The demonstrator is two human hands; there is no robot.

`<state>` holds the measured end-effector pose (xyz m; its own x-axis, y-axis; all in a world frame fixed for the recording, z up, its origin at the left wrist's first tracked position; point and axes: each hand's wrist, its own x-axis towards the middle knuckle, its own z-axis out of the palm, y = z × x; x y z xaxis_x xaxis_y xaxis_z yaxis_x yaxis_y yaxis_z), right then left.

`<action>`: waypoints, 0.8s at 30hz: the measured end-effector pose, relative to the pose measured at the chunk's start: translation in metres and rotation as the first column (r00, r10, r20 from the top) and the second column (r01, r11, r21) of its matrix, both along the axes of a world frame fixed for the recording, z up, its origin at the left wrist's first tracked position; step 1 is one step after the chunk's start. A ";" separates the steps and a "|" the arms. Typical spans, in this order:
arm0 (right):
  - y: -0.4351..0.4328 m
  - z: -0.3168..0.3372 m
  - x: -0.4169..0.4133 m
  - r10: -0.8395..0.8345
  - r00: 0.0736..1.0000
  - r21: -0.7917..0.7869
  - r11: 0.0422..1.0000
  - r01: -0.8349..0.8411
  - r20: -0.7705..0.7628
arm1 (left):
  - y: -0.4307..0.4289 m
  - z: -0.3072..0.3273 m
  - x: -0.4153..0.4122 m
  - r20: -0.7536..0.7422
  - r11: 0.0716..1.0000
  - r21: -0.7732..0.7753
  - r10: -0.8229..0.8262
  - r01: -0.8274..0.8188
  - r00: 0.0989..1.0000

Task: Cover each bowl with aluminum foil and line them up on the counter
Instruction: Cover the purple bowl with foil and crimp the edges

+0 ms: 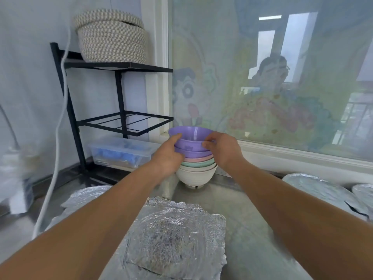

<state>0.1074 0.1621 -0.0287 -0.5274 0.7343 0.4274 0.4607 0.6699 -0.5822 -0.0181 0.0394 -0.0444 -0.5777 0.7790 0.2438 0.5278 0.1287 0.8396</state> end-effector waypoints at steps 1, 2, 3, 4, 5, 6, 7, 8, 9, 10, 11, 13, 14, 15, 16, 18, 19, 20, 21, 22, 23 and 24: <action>-0.001 0.003 0.003 0.012 0.999 -0.003 1.000 -0.012 -0.043 | -0.002 0.002 0.002 0.020 1.000 0.029 -0.008 0.007 1.000; -0.002 0.007 0.007 0.025 0.996 0.003 1.000 -0.025 -0.085 | -0.005 0.005 0.005 0.029 0.998 0.059 -0.014 0.013 0.999; -0.003 0.012 0.011 0.038 0.992 0.010 0.999 -0.037 -0.120 | -0.009 0.009 0.009 0.032 0.996 0.088 -0.024 0.021 0.999; -0.005 0.016 0.017 0.049 0.987 0.014 0.999 -0.047 -0.151 | -0.011 0.012 0.013 0.019 0.993 0.117 -0.032 0.030 0.999; -0.007 0.021 0.024 0.060 0.982 0.018 0.998 -0.058 -0.177 | -0.015 0.016 0.018 0.013 0.987 0.153 -0.047 0.045 0.999; -0.010 0.024 0.032 0.071 0.977 0.024 0.997 -0.067 -0.202 | -0.019 0.020 0.023 0.030 0.977 0.202 -0.070 0.063 0.997; -0.013 0.027 0.041 0.083 0.971 0.033 0.996 -0.078 -0.224 | -0.024 0.026 0.030 0.067 0.960 0.269 -0.104 0.082 0.992; -0.016 0.029 0.052 0.096 0.965 0.043 0.995 -0.088 -0.243 | -0.029 0.031 0.038 0.124 0.937 0.336 -0.144 0.095 0.982; -0.020 0.030 0.064 0.107 0.959 0.044 0.994 -0.099 -0.262 | -0.036 0.037 0.048 0.189 0.921 0.378 -0.174 0.091 0.966; -0.025 0.031 0.078 0.125 0.951 0.037 0.992 -0.119 -0.281 | -0.042 0.043 0.058 0.253 0.912 0.406 -0.175 0.060 0.952; -0.031 0.031 0.093 0.142 0.944 0.031 0.990 -0.139 -0.298 | -0.049 0.047 0.066 0.296 0.913 0.408 -0.152 0.019 0.943; -0.049 0.028 0.129 0.166 0.927 0.023 0.985 -0.168 -0.336 | -0.060 0.052 0.083 0.390 0.918 0.397 -0.140 -0.029 0.910; -0.059 0.025 0.148 0.177 0.916 0.017 0.983 -0.183 -0.360 | -0.064 0.051 0.091 0.435 0.923 0.383 -0.154 -0.027 0.887; -0.070 0.020 0.168 0.186 0.904 0.003 0.980 -0.200 -0.384 | -0.068 0.049 0.100 0.465 0.933 0.359 -0.160 -0.020 0.871; -0.080 0.013 0.188 0.203 0.891 -0.006 0.974 -0.225 -0.405 | -0.072 0.045 0.110 0.487 0.944 0.330 -0.166 -0.005 0.857; -0.101 0.000 0.230 0.227 0.891 -0.012 0.968 -0.252 -0.393 | -0.082 0.036 0.134 0.522 0.963 0.264 -0.187 0.051 0.832; -0.108 -0.008 0.250 0.233 0.896 -0.018 0.966 -0.259 -0.378 | -0.086 0.031 0.148 0.538 0.969 0.233 -0.195 0.078 0.820; -0.113 -0.017 0.270 0.240 0.899 -0.035 0.962 -0.272 -0.367 | -0.090 0.024 0.161 0.553 0.975 0.199 -0.195 0.099 0.810; -0.119 -0.026 0.291 0.245 0.904 -0.059 0.958 -0.282 -0.351 | -0.094 0.017 0.175 0.564 0.981 0.161 -0.184 0.111 0.805; -0.125 -0.034 0.311 0.253 0.905 -0.085 0.951 -0.298 -0.343 | -0.097 0.010 0.189 0.575 0.984 0.130 -0.174 0.121 0.800; -0.131 -0.042 0.330 0.261 0.902 -0.110 0.943 -0.315 -0.345 | -0.101 0.005 0.204 0.582 0.985 0.107 -0.170 0.132 0.795; -0.136 -0.050 0.348 0.262 0.896 -0.136 0.935 -0.328 -0.358 | -0.104 -0.001 0.220 0.594 0.985 0.089 -0.173 0.149 0.786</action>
<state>0.4559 0.0262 -0.0786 -0.5854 0.6507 0.4836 0.0192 0.6075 -0.7941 0.2018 -0.0650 -0.0456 -0.4841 0.8715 -0.0784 -0.0697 0.0510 0.9963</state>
